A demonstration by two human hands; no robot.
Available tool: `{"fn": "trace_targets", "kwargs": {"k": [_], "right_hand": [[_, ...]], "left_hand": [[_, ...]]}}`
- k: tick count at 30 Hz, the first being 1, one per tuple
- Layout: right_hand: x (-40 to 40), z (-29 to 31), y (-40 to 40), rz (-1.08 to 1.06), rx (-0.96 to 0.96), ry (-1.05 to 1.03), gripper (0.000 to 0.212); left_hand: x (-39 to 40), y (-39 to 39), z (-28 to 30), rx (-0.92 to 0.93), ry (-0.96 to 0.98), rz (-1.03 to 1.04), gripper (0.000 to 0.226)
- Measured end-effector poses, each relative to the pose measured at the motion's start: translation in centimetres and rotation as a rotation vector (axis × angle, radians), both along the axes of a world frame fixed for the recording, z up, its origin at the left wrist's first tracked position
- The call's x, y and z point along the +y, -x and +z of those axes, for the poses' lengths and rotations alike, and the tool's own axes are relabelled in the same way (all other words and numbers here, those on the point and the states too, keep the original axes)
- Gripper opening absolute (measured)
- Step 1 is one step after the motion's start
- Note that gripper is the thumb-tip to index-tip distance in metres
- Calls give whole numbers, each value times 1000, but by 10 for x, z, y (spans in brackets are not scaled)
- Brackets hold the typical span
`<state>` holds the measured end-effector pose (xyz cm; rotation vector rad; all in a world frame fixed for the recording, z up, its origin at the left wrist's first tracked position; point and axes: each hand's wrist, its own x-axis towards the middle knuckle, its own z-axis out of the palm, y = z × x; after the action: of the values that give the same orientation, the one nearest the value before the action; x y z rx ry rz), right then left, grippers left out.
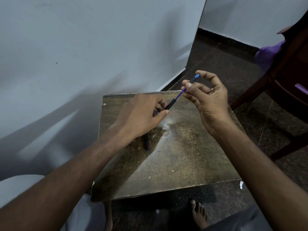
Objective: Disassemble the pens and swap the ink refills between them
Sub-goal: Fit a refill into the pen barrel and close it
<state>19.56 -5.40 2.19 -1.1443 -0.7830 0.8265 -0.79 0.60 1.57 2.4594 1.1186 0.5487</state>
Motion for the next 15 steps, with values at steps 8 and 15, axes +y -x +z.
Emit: {"fn": "trace_targets", "kwargs": {"k": [8, 15], "right_hand": [[-1, -5, 6, 141, -167, 98, 34], [0, -4, 5, 178, -60, 106, 23]], "left_hand": [[-2, -1, 0, -40, -3, 14, 18], [-4, -3, 0, -66, 11, -32, 20]]}}
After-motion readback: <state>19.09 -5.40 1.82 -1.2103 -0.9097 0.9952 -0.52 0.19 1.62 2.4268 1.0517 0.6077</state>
